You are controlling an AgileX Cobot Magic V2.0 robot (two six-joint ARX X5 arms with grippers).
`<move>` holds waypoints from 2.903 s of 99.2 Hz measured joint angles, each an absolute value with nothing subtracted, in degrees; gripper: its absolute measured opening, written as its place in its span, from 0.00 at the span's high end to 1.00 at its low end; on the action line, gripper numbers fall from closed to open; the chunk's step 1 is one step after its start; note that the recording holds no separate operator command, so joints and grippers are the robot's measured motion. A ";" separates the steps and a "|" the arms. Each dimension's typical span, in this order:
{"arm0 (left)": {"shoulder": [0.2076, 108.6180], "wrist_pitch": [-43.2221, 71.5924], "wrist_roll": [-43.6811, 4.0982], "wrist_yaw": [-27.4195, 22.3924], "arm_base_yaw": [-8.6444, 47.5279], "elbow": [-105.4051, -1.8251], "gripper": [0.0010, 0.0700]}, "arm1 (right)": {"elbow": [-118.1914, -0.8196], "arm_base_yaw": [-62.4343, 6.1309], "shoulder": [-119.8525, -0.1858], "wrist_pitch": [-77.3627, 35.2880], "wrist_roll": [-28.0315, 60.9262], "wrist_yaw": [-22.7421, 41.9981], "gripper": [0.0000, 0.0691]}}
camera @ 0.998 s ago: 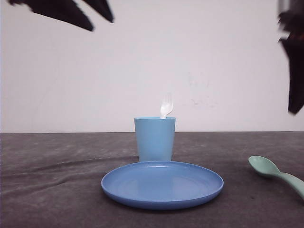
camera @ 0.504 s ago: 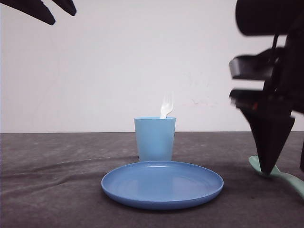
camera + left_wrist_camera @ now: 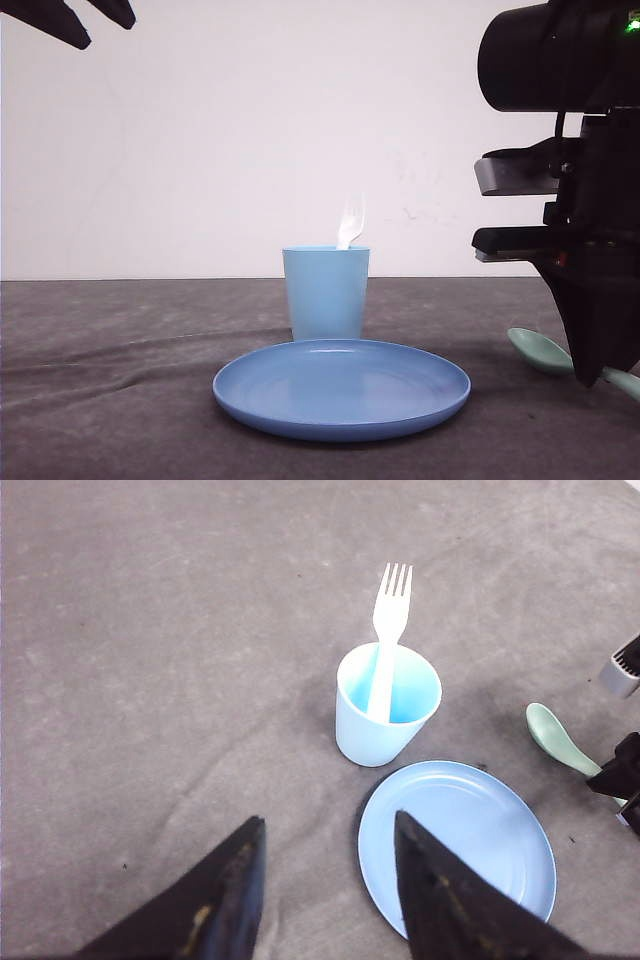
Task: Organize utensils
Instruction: 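Lower the right gripper onto the mint-green spoon and grasp its handle, then lift the spoon and drop it handle-first into the cup beside the fork, then lower the open right gripper around the cup and close on it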
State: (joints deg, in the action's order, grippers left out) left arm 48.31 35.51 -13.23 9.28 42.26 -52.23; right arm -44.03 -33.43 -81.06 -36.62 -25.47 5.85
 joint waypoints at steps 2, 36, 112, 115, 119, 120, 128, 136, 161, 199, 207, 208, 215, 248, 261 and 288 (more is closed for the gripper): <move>48.31 35.51 -13.23 9.26 42.26 -52.23 0.67 | -44.03 -33.43 -81.03 -36.60 -25.47 5.85 0.90; 48.31 35.55 -13.28 9.26 42.26 -52.23 0.67 | -44.40 -33.43 -80.07 -36.75 -24.45 5.87 0.91; 48.31 34.83 -13.85 9.28 42.28 -52.23 0.67 | -55.42 -42.59 -76.97 5.06 -10.66 7.68 0.91; 48.31 34.81 -14.02 9.28 42.28 -52.23 0.67 | -55.44 -42.61 -78.37 5.91 -10.26 7.68 0.91; 48.31 34.81 -14.17 9.30 42.28 -52.23 0.67 | -55.42 -42.61 -80.31 6.79 -9.76 7.68 0.91; 48.31 34.81 -14.20 9.34 42.28 -52.23 0.67 | -55.42 -42.61 -80.77 6.90 -9.69 7.66 0.91; 48.31 34.81 -14.28 10.22 42.28 -52.23 0.67 | -55.42 -42.70 -84.38 7.16 -9.10 7.60 0.91; 48.31 34.79 -14.39 10.33 42.28 -52.23 0.67 | -55.42 -42.70 -87.53 7.62 -8.95 7.57 0.91; 48.31 34.79 -14.39 10.44 42.28 -52.23 0.67 | -55.42 -42.74 -91.92 8.19 -8.93 7.57 0.91; 48.31 34.76 -14.39 10.52 42.28 -52.23 0.67 | -55.42 -42.74 -92.36 7.86 -9.67 7.55 0.53; 48.31 34.76 -14.39 10.52 42.28 -52.23 0.67 | -55.42 -42.74 -92.05 6.48 -9.87 7.53 0.50; 48.31 34.76 -14.39 10.52 42.28 -52.23 0.67 | -55.42 -42.74 -91.94 6.33 -9.89 7.53 0.50; 48.31 34.79 -14.39 10.52 42.28 -52.23 0.67 | -55.42 -42.76 -90.63 4.56 -9.89 7.53 0.49; 48.31 34.74 -14.39 10.61 42.28 -52.23 0.67 | -55.42 -44.40 -73.52 -5.37 -9.93 7.51 0.49; 48.31 34.74 -14.39 10.61 42.28 -52.23 0.67 | -55.42 -45.12 -68.20 -11.92 -11.07 7.51 0.31; 48.31 34.76 -14.41 10.61 42.28 -52.23 0.67 | -55.42 -46.13 -66.13 -25.93 -16.78 7.49 0.01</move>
State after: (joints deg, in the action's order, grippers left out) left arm 48.31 34.76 -14.41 10.61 42.28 -52.23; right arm -55.42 -46.13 -66.13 -25.93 -16.78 7.49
